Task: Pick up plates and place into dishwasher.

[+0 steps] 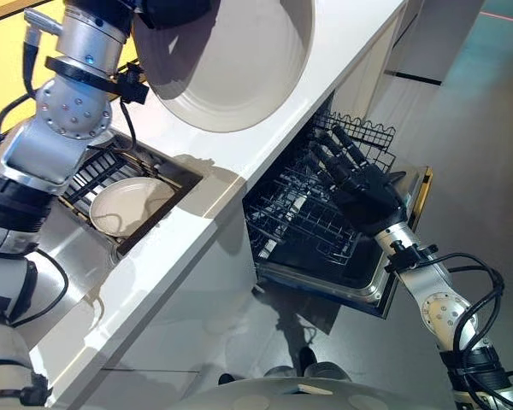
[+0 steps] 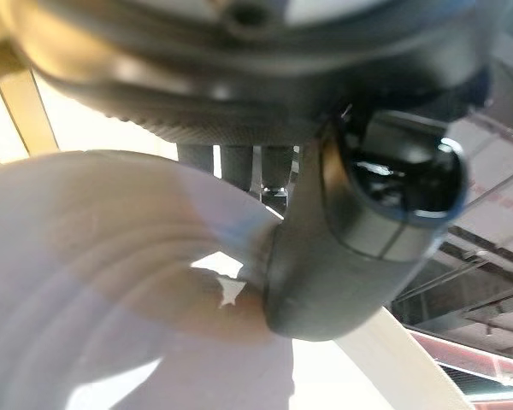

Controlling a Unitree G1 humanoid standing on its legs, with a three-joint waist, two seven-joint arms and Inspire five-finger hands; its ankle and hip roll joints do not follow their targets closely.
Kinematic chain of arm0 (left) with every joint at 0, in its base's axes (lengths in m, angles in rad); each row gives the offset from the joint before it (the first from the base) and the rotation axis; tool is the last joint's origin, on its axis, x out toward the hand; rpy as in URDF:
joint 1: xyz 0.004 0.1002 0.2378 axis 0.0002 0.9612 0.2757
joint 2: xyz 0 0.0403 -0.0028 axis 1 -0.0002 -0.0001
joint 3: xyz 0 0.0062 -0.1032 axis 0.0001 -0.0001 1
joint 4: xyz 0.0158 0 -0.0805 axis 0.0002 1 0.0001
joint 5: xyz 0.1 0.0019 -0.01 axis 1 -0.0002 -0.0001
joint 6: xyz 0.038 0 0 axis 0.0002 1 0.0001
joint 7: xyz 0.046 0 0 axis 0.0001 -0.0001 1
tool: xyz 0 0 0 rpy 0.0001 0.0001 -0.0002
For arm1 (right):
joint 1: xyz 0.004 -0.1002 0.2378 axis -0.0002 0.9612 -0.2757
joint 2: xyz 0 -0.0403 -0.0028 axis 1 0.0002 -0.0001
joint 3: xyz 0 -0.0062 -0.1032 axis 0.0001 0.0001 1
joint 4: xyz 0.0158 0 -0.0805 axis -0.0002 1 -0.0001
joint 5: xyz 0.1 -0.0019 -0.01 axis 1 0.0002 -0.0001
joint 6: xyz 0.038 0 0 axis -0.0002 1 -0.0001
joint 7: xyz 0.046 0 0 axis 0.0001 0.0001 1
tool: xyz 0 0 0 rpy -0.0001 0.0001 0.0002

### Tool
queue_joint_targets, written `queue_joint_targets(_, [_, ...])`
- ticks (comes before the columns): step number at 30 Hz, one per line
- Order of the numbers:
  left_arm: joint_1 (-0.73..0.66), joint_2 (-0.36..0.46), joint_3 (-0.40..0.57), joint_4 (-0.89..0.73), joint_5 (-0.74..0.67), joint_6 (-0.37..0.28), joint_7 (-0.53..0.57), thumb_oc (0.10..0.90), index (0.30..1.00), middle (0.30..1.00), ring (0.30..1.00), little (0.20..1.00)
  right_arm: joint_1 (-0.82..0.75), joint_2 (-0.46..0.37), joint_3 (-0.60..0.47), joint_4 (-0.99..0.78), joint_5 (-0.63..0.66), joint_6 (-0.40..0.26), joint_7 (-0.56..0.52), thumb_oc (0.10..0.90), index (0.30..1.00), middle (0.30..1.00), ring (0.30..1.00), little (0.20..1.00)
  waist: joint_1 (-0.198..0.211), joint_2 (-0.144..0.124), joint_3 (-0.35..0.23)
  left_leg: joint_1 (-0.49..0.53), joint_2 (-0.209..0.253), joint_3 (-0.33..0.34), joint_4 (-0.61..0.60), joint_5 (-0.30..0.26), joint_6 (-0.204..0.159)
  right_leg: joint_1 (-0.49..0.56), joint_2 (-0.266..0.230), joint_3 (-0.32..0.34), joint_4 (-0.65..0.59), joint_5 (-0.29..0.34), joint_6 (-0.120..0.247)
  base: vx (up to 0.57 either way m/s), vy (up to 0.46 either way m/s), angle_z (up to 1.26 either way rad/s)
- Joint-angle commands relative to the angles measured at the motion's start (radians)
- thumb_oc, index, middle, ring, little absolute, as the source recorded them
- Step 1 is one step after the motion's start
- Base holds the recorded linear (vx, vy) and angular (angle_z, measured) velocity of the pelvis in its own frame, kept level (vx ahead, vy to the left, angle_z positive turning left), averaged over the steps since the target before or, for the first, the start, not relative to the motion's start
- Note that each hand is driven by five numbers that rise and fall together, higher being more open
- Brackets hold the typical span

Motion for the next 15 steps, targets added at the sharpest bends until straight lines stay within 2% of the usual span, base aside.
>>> queue_joint_targets(1, [-0.101,-0.011,0.027,0.099,0.118,-0.103,0.134,0.100,0.300,0.300,0.300,0.200,-0.147,-0.003,0.006,-0.111,0.085,-0.023,0.050,0.800,0.900,0.900,0.900,0.900,-0.030,-0.029,-0.072,0.038,-0.078,0.005,0.002,-0.084,0.042,0.028,0.041,0.009,0.007,-0.013,0.042,0.00,0.008,-0.20])
queue_joint_targets(6, [-0.073,-0.076,-0.010,0.137,0.241,-0.121,0.178,0.100,0.300,0.300,0.300,0.200,-0.165,0.014,0.045,-0.095,0.093,0.011,0.059,0.800,0.900,0.900,0.900,0.900,-0.044,-0.037,-0.072,0.038,-0.076,0.015,0.002,-0.082,0.043,0.024,0.044,0.022,0.007,-0.009,0.040,0.01,0.005,-0.13])
queue_joint_targets(15, [-0.040,-0.172,-0.061,0.235,0.316,-0.167,0.231,0.100,0.300,0.300,0.300,0.200,-0.186,0.039,0.069,-0.095,0.081,0.014,0.077,0.800,0.900,0.900,0.900,0.900,-0.067,-0.046,-0.068,0.044,-0.074,0.037,0.002,-0.081,0.048,0.017,0.051,0.037,0.012,-0.004,0.037,0.01,-0.008,-0.08])
